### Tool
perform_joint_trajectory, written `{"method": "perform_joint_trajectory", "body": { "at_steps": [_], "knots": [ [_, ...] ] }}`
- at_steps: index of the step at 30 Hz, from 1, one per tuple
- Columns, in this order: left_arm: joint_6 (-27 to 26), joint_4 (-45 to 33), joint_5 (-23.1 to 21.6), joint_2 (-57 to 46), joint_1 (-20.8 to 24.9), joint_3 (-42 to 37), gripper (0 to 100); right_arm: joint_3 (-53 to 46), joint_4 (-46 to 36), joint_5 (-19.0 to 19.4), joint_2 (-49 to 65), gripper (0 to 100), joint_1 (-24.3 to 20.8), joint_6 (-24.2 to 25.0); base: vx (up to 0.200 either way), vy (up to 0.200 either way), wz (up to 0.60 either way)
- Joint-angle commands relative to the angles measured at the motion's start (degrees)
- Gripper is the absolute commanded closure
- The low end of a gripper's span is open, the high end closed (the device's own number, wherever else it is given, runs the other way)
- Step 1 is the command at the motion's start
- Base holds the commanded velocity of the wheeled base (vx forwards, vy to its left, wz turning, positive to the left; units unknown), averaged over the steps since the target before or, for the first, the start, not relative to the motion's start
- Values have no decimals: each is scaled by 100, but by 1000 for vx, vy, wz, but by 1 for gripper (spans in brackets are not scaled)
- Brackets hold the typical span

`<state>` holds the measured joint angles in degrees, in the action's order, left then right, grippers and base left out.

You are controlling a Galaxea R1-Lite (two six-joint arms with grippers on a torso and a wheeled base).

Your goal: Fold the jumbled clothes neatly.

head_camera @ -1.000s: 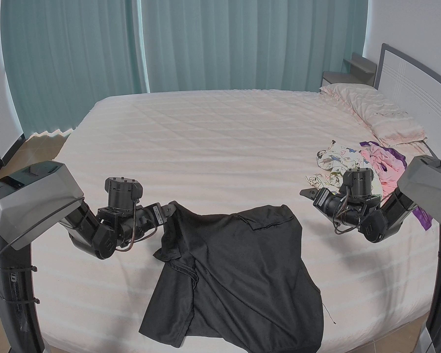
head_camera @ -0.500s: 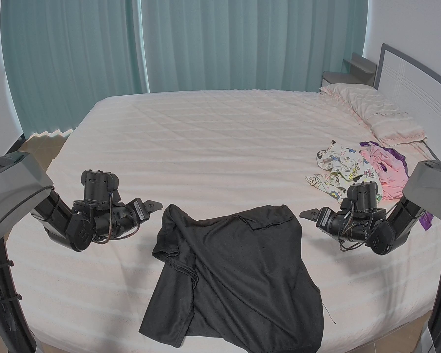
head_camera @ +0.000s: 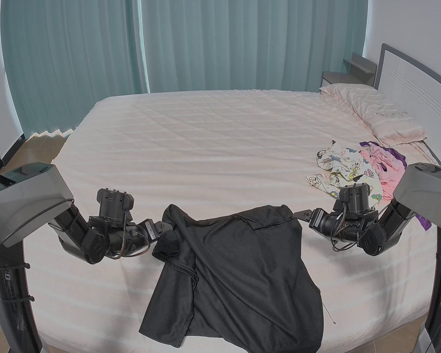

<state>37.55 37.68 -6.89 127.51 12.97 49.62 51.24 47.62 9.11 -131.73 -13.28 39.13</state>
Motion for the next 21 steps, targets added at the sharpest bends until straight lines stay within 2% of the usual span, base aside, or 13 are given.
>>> {"method": "perform_joint_trajectory", "body": {
  "at_steps": [1, 6, 7, 14, 18, 21],
  "knots": [
    [-28, 46, 47, 397, 136, 48, 0, 0, 125, -5, -142, 0, -8, 7, 0, 0, 0],
    [-55, 64, 56, 485, 153, 39, 0, 27, 213, -5, -221, 0, -35, -2, 0, 0, 0],
    [-63, 64, 56, 520, 153, 48, 100, 62, 213, -5, -230, 0, -44, -2, 0, 0, 0],
    [-221, 55, 109, 801, 153, 180, 100, 106, 213, -14, -283, 0, -114, -2, 0, 0, 0],
    [-230, 64, 258, 854, 153, 224, 100, 106, 213, -23, -274, 0, -114, -2, 0, 0, 0],
    [-213, 81, 548, 810, 83, 444, 100, 88, 222, -58, -230, 0, -114, -2, 0, 0, 0]
  ]
}}
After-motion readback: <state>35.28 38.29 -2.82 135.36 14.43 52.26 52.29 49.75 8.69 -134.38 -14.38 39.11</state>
